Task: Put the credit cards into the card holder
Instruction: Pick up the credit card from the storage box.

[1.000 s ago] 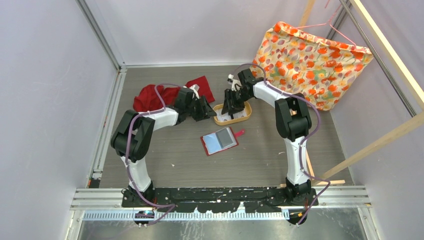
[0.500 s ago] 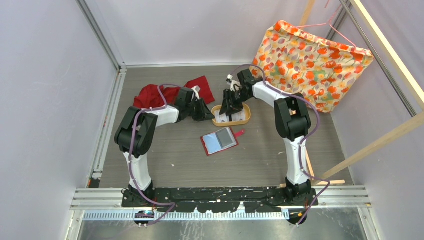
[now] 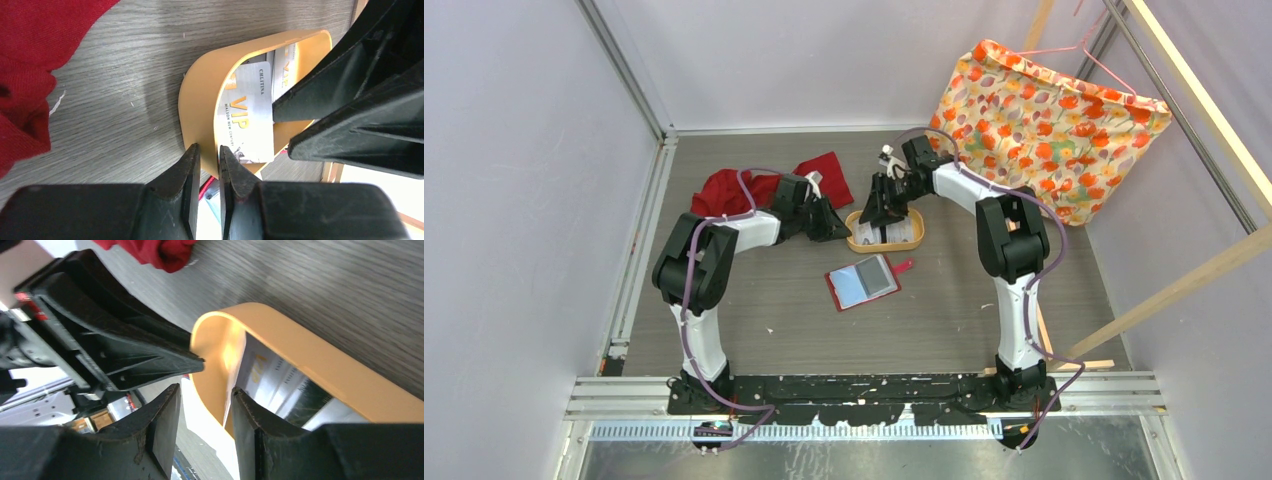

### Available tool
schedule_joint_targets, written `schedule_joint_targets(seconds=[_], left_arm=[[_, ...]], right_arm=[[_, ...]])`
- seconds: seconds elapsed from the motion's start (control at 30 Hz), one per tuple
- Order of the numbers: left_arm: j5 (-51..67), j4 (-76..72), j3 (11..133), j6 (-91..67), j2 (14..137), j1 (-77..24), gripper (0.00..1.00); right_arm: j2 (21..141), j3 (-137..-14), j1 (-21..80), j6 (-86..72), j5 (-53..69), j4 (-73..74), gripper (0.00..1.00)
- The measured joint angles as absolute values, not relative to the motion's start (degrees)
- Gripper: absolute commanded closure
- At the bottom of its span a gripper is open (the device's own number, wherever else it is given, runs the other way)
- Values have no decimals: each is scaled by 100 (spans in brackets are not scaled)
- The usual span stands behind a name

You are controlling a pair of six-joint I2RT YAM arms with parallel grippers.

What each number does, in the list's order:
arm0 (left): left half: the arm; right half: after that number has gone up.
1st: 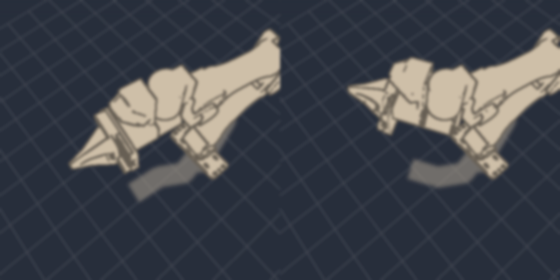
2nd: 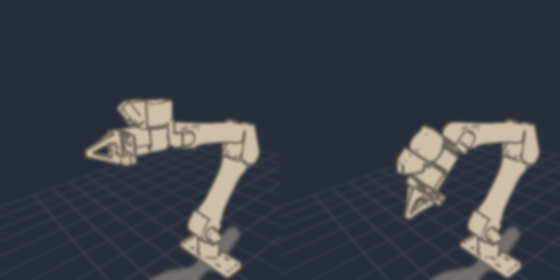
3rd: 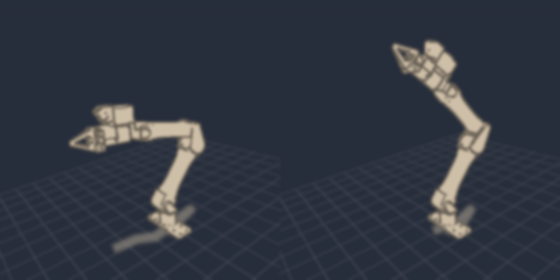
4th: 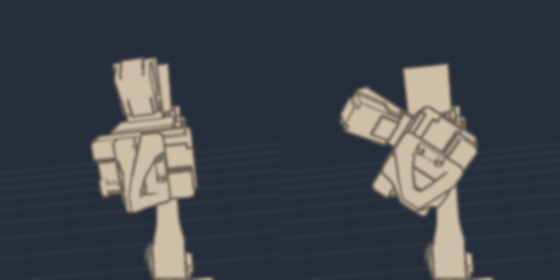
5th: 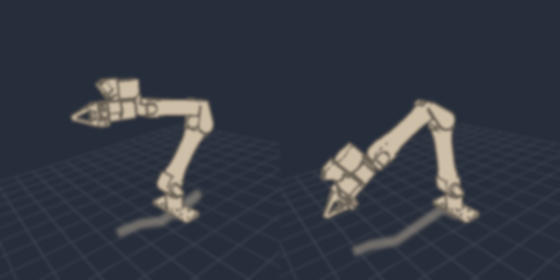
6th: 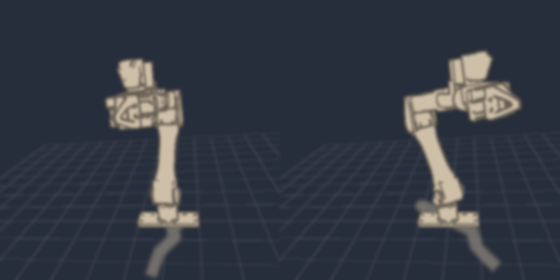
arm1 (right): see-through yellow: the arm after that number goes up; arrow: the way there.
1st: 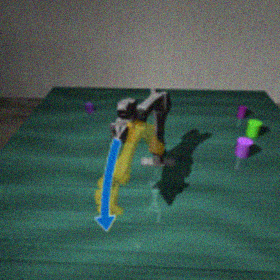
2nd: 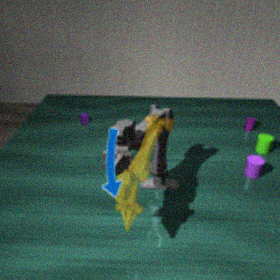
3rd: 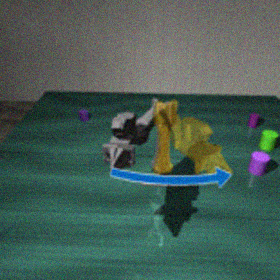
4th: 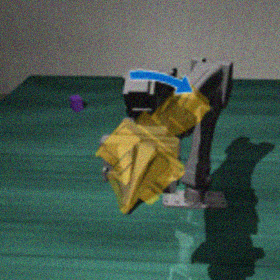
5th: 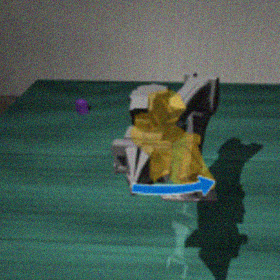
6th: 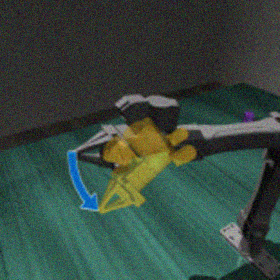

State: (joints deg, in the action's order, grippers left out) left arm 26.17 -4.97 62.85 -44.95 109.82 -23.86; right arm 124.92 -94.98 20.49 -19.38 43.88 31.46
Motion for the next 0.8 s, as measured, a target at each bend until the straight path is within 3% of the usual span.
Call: schedule_joint_targets(seconds=[0.4, 0.8], left_arm=[[2829, -770, 6200, -4499, 10982, -2414, 83], [2982, -808, 6191, -4497, 10982, -2414, 81]], right_arm=[[12453, -9413, 2220, -2204, 4482, 2792, 65], [12453, -9417, 2211, -1942, 3813, 3144, 55]])
